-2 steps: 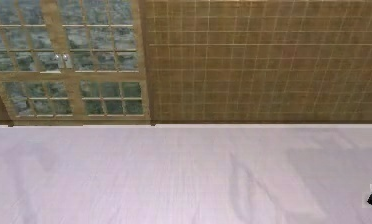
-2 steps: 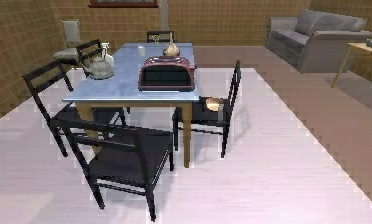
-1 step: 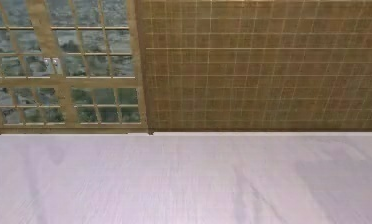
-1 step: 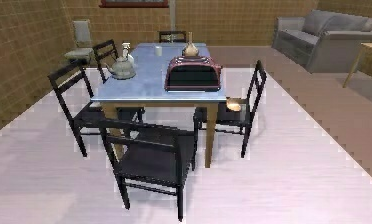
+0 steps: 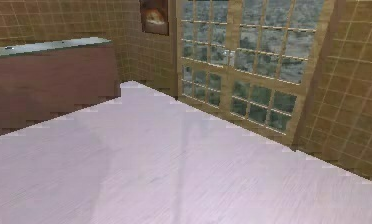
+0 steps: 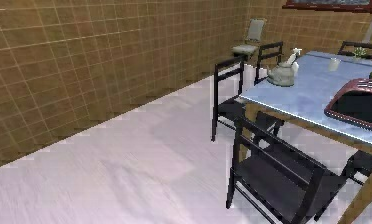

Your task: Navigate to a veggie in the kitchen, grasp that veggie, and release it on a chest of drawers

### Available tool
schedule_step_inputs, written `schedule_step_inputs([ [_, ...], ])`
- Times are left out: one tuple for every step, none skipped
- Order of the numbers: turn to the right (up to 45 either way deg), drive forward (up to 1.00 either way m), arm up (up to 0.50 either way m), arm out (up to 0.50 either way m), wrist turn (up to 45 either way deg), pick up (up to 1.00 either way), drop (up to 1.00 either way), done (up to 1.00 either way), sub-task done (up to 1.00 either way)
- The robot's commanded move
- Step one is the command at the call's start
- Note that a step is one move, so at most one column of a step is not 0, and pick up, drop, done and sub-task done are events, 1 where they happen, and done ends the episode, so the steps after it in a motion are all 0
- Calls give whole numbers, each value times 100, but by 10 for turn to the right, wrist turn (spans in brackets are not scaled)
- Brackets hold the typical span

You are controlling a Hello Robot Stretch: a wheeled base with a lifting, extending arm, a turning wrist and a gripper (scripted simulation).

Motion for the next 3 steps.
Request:
schedule_step_inputs([
  [0,45,0,0,0,0,0,0,0],
  [-450,0,0,0,0,0,0,0,0],
  [0,100,0,0,0,0,0,0,0],
])
